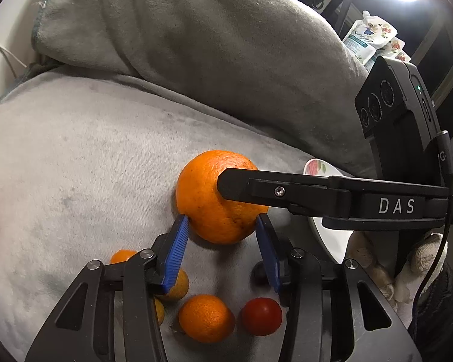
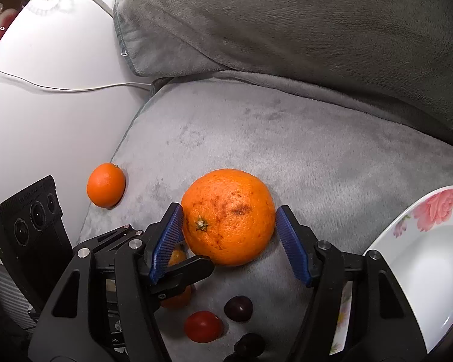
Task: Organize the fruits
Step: 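Move the right tool to the large orange and close its fingers on it, then carry the large orange with the right tool onto the floral plate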
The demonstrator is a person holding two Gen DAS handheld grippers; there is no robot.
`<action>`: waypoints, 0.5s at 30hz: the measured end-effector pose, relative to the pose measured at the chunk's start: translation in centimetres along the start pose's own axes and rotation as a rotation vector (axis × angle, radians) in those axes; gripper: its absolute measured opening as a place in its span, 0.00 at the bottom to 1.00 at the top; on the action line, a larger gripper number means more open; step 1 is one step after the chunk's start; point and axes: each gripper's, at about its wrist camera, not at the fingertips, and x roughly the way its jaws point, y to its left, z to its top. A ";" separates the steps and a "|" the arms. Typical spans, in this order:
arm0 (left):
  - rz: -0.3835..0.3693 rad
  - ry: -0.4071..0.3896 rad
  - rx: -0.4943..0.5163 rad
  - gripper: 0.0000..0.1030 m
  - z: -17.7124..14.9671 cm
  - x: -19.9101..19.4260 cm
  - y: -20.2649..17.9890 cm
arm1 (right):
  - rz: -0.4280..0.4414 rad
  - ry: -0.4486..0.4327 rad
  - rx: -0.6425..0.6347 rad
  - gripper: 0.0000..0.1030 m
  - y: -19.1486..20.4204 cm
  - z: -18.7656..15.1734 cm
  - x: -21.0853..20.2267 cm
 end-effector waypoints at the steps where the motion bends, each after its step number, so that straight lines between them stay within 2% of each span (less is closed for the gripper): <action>1: 0.003 -0.002 0.004 0.43 0.0 0.0 -0.1 | 0.000 0.000 -0.001 0.64 0.0 0.0 0.0; 9: 0.018 -0.021 0.027 0.42 0.0 -0.7 -1.4 | -0.003 -0.017 -0.017 0.64 0.4 -0.3 -0.8; 15: 0.012 -0.050 0.063 0.42 -0.2 -1.7 -3.2 | -0.013 -0.051 -0.029 0.63 0.7 -0.8 -3.0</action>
